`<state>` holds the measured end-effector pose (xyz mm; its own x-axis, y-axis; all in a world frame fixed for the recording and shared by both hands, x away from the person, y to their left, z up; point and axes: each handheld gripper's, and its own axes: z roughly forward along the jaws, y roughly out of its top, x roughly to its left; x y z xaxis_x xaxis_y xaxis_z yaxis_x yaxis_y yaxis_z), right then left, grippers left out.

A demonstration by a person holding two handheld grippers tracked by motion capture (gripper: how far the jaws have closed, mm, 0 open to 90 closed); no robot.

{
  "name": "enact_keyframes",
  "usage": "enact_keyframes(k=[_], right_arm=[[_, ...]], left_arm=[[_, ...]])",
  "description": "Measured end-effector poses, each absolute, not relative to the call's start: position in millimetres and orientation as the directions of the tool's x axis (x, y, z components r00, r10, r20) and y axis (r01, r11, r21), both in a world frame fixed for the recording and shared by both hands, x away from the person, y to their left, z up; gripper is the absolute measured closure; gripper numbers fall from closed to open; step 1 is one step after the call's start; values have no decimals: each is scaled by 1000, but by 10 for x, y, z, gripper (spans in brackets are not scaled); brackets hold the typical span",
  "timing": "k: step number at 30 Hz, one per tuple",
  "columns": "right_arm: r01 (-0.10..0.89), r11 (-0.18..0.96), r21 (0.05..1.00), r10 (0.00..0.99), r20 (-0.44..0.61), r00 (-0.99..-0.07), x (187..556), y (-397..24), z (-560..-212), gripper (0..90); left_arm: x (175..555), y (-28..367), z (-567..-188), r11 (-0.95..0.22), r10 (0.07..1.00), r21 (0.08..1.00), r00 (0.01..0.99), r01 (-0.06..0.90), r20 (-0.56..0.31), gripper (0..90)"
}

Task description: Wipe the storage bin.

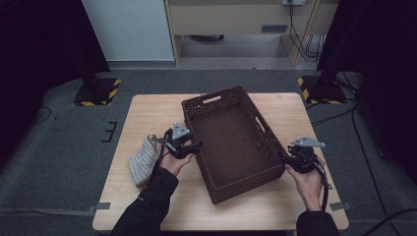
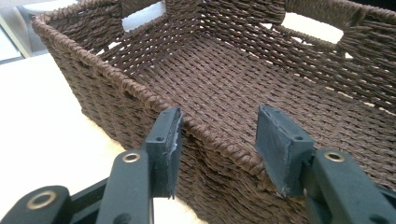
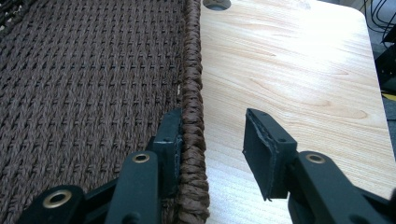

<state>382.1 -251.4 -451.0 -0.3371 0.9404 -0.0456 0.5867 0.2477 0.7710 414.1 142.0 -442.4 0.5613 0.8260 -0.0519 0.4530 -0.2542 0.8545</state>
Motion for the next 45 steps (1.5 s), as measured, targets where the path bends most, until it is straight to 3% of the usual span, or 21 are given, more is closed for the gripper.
enact_keyframes(k=[10,17,36,40,45], right_arm=[[573,247,781,939,-46,-342,3814,-2502,-4498,588],[565,248,787,934,-39,-355,3790,-2471,-4469,575],[558,240,795,944,-58,-325,3879,-2529,-4486,581],[557,235,796,944,-50,-326,3860,-2518,-4483,561],[552,220,805,942,-28,-335,3804,-2514,-4460,522]], left_arm=[[4165,1427,-4438,-264,819,857,572,443,-44,448],[4136,1436,-4440,-229,823,853,562,469,-88,462],[3876,1423,-4407,-279,810,862,586,424,-26,494],[3969,1462,-4364,-283,811,854,585,437,-31,403],[4178,1530,-4325,-231,829,881,558,412,-44,368]])
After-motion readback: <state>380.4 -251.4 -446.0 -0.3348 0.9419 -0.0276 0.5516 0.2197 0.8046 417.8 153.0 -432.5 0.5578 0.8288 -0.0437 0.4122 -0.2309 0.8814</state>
